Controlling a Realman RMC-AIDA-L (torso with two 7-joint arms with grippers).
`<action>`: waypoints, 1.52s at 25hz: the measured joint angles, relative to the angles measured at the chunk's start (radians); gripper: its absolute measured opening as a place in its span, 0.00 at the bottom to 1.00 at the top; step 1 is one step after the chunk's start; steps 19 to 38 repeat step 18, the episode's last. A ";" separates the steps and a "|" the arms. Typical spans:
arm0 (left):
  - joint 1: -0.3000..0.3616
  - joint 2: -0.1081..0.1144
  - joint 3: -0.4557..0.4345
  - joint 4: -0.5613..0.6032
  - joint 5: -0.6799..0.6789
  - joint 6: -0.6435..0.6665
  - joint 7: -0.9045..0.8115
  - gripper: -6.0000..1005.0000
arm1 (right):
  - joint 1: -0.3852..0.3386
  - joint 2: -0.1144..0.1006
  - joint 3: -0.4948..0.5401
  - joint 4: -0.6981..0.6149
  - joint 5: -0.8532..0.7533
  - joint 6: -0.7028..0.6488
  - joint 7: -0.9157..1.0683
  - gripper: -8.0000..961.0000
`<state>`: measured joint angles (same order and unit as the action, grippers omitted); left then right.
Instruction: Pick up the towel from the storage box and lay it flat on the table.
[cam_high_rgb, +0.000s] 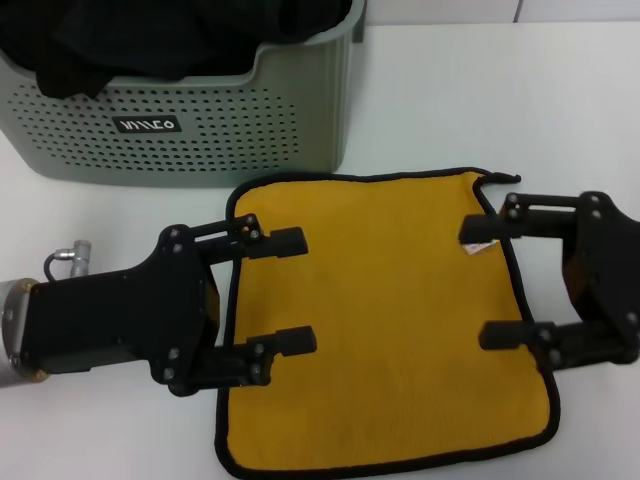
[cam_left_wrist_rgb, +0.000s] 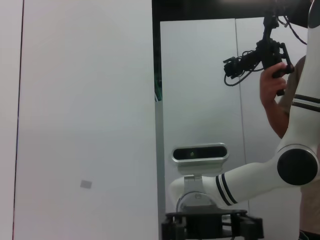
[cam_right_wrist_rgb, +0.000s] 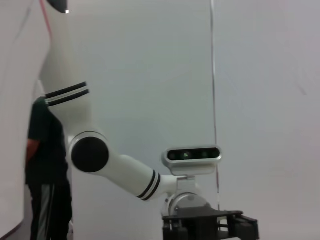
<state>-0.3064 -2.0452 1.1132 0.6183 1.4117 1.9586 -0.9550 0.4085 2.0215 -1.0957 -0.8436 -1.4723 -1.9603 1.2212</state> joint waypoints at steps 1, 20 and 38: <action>-0.001 0.002 0.000 -0.001 0.000 0.000 -0.002 0.70 | 0.006 0.001 0.000 0.014 0.000 0.005 -0.004 0.79; 0.013 0.011 -0.011 -0.009 -0.024 0.009 -0.023 0.70 | 0.057 0.000 0.000 0.075 0.013 0.019 -0.028 0.79; 0.013 0.011 -0.011 -0.009 -0.024 0.009 -0.023 0.70 | 0.057 0.000 0.000 0.075 0.013 0.019 -0.028 0.79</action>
